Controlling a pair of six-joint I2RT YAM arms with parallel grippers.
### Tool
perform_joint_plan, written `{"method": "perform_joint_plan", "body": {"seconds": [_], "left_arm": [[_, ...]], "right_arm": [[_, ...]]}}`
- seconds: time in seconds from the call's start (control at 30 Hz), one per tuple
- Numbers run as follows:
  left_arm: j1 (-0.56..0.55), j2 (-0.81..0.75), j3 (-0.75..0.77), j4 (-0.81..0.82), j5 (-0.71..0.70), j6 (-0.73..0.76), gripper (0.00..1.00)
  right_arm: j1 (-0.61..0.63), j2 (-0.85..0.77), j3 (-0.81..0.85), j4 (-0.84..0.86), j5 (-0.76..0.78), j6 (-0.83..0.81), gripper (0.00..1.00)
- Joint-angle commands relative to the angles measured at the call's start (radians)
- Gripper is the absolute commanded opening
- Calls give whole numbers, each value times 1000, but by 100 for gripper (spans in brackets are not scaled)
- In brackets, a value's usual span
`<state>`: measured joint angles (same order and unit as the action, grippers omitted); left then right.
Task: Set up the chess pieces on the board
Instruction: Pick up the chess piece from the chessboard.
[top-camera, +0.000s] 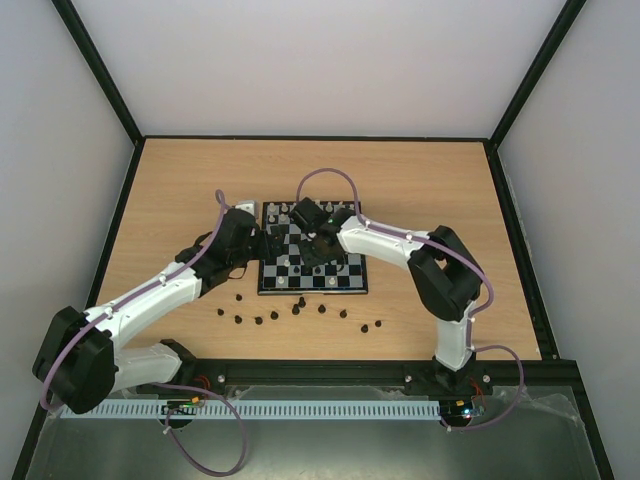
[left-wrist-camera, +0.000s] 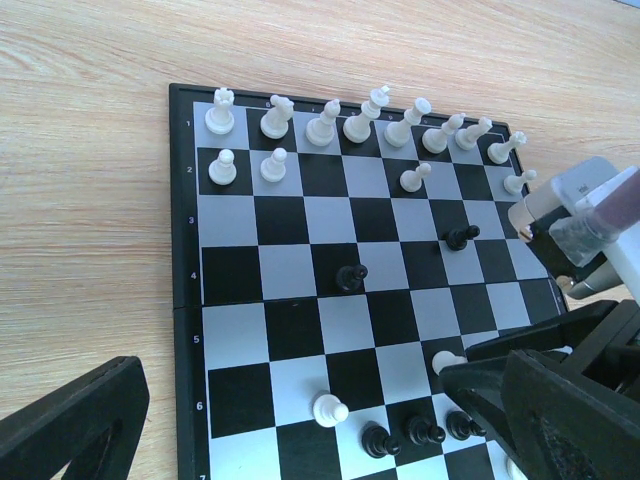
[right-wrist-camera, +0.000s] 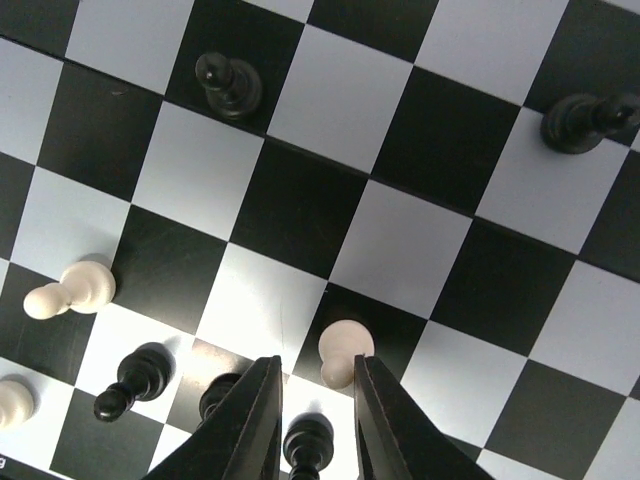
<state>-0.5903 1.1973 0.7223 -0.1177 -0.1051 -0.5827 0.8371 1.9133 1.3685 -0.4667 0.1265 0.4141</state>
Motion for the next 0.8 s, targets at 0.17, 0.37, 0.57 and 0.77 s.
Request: {"method": "perform_joint_plan", "body": {"seconds": [0.17,0.37,0.57,0.77], "left_arm": [[-2,-7,-7,18,6,17,99],[-2,-7,-8,21,13,17,100],[-2,-21,-10,21,19,17,99],[-3,-19,-10,21,13,16,99]], "right_arm": [[5,54,47,-83,47,-11,19],[4,62,49,-90,60,-11,11],[1,43,77,-105,85,-13,2],[-64,32,171,-150,73,-40,1]]}}
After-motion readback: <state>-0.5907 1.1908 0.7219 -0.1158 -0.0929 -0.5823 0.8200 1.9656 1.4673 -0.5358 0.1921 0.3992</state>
